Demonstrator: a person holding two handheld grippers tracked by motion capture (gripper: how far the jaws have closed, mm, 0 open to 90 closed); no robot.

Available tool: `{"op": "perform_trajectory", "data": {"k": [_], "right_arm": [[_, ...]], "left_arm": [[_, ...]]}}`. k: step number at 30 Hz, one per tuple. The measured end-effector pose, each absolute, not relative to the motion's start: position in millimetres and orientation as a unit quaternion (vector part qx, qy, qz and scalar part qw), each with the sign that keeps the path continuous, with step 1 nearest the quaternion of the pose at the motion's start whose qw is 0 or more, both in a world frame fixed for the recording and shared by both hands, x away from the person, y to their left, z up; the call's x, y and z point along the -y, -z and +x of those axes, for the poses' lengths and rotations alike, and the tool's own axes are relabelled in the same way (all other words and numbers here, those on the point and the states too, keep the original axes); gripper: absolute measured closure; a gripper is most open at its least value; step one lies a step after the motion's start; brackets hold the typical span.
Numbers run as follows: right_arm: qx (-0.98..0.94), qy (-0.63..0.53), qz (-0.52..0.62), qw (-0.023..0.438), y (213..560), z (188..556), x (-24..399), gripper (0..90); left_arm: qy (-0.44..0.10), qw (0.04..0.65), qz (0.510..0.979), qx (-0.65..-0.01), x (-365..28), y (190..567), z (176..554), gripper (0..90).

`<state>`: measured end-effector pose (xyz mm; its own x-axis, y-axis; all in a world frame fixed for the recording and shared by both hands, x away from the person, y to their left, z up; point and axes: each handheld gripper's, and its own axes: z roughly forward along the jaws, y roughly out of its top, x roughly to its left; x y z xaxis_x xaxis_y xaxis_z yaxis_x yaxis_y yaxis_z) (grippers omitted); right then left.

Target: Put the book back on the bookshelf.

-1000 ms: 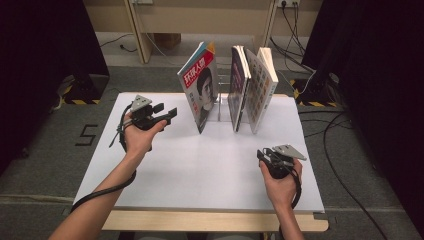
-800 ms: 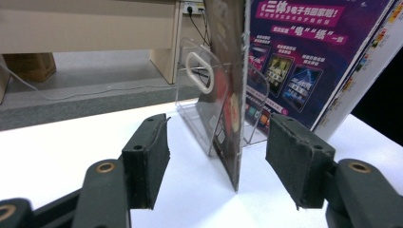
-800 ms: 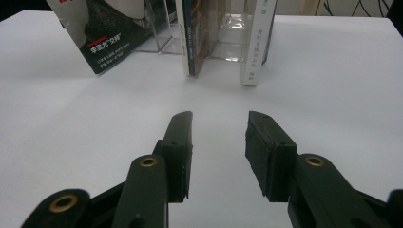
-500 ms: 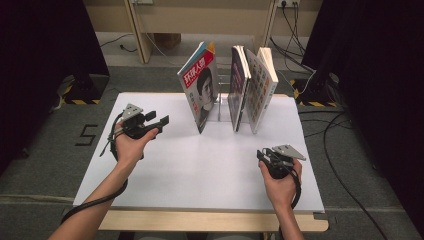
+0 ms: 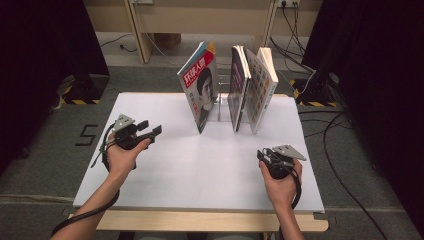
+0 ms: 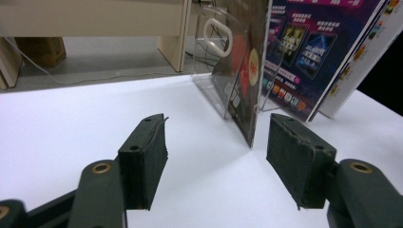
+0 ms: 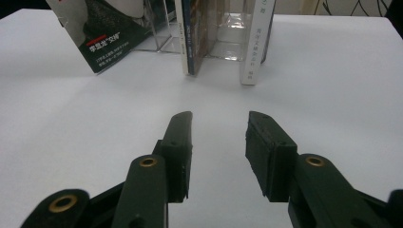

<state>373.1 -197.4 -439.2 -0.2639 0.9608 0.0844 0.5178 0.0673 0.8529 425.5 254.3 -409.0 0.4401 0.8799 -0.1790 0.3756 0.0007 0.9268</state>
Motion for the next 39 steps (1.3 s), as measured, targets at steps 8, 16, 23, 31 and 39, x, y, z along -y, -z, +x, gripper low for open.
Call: {"op": "perform_trajectory", "data": {"k": [8,16,23,31,39], "right_arm": [[-0.681,-0.415,0.542,0.266,440,373,195,61.7],[-0.682,-0.413,0.541,0.266,440,373,194,61.7],[-0.682,-0.411,0.545,0.265,441,373,195,61.6],[-0.682,-0.411,0.544,0.265,442,374,194,61.6],[-0.684,-0.41,0.543,0.263,444,373,193,61.5]], "left_arm": [[-0.235,0.514,0.665,-0.488,-273,429,409,38.7],[-0.24,0.502,0.662,-0.502,-288,447,397,39.2],[-0.238,0.485,0.663,-0.519,-297,472,385,39.3],[-0.245,0.477,0.657,-0.53,-309,491,375,39.2],[-0.246,0.486,0.647,-0.533,-313,497,366,39.0]]}}
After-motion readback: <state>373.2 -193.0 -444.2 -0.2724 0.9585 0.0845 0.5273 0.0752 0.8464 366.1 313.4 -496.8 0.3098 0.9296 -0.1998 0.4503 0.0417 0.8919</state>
